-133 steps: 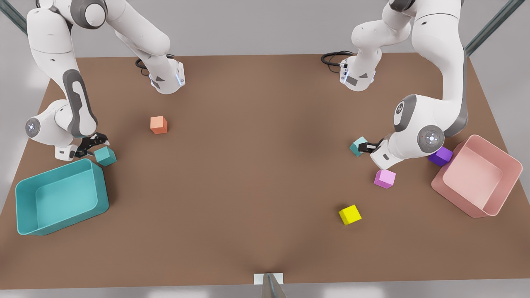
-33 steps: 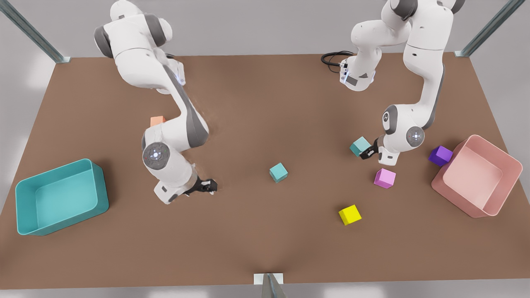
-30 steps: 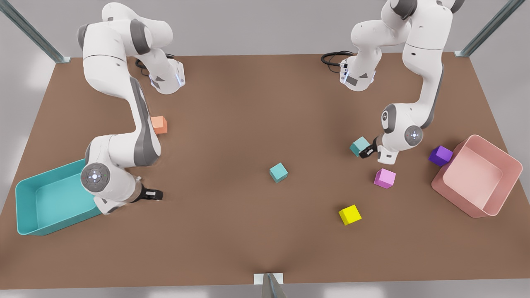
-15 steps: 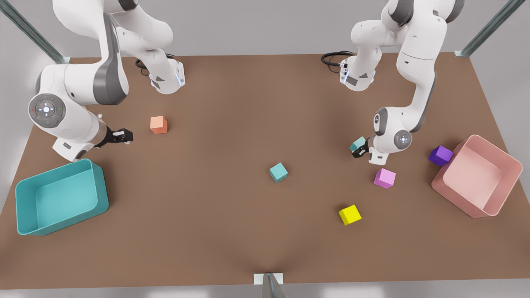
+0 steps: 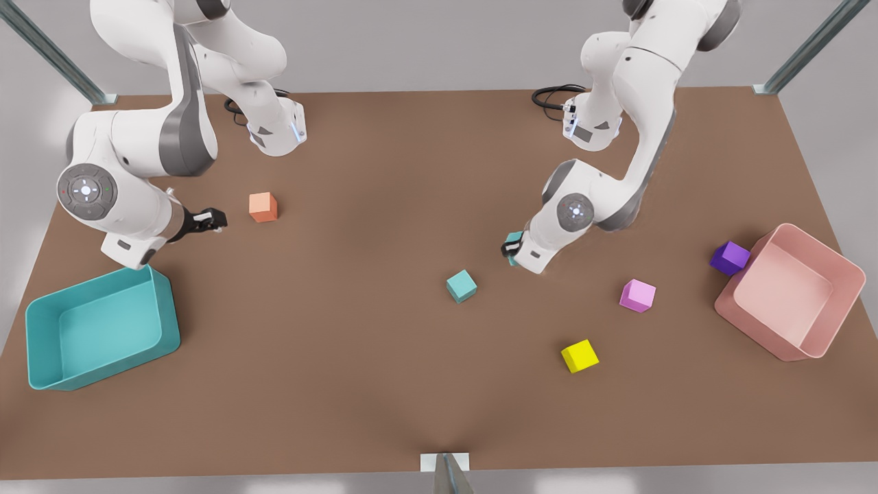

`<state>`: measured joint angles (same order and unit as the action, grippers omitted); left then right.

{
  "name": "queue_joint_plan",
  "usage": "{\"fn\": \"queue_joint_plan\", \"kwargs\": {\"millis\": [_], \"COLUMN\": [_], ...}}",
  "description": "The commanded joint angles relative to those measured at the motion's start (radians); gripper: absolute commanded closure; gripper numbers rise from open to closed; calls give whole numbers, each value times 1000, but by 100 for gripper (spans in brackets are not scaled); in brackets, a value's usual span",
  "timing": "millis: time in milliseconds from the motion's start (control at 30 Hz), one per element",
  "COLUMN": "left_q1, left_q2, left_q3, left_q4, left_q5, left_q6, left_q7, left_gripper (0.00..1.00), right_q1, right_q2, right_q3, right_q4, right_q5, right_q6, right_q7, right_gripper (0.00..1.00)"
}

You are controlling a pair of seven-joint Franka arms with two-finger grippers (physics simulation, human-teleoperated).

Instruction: Stack the two blue cubes on top of each other

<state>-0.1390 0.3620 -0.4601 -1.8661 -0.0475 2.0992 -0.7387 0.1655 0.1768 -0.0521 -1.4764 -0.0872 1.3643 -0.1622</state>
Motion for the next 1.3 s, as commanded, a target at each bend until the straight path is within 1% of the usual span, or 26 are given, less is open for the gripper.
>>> {"fn": "queue_joint_plan", "kwargs": {"millis": [0,67,100,133,167,267,767,1033,1067,1100,1133,1167,1267], "left_q1": [-60,-96,-102,-119,-136,-149,-166,-186,-186,-186,-186,-186,-186], "left_q2": [72,184,297,396,451,485,497,534,534,534,534,534,534], "left_q3": [-14,-14,-14,-14,-12,-11,-14,-11,-11,-11,-11,-11,-11], "left_q4": [111,240,366,501,550,573,567,584,585,585,585,585,585], "left_q5": [11,41,138,169,205,219,187,196,198,196,198,196,196], "left_q6": [-139,-142,-142,-174,-176,-176,-180,-180,-180,-180,-180,-180,-180], "left_q7": [-228,-226,-225,-223,-220,-215,-203,-188,-188,-188,-188,-188,-188], "left_gripper": [47,47,47,47,47,47,46,46,45,41,17,0,0], "right_q1": [-3,-3,-3,-3,-1,-3,0,0,0,0,0,0,0], "right_q2": [0,0,1,3,6,7,29,32,33,33,33,33,33], "right_q3": [-2,0,-2,0,0,0,0,0,0,0,0,0,0], "right_q4": [1,-1,-1,-1,-1,-1,1,1,1,1,1,1,1], "right_q5": [0,1,1,1,1,1,4,4,4,4,4,4,4], "right_q6": [-16,-19,-19,-19,-19,-19,-19,-19,-19,-19,-19,-19,-19], "right_q7": [-23,-23,-22,-20,-20,-20,-20,-20,-20,-20,-20,-20,-20], "right_gripper": [0,0,0,0,0,0,0,0,0,0,0,0,0]}}
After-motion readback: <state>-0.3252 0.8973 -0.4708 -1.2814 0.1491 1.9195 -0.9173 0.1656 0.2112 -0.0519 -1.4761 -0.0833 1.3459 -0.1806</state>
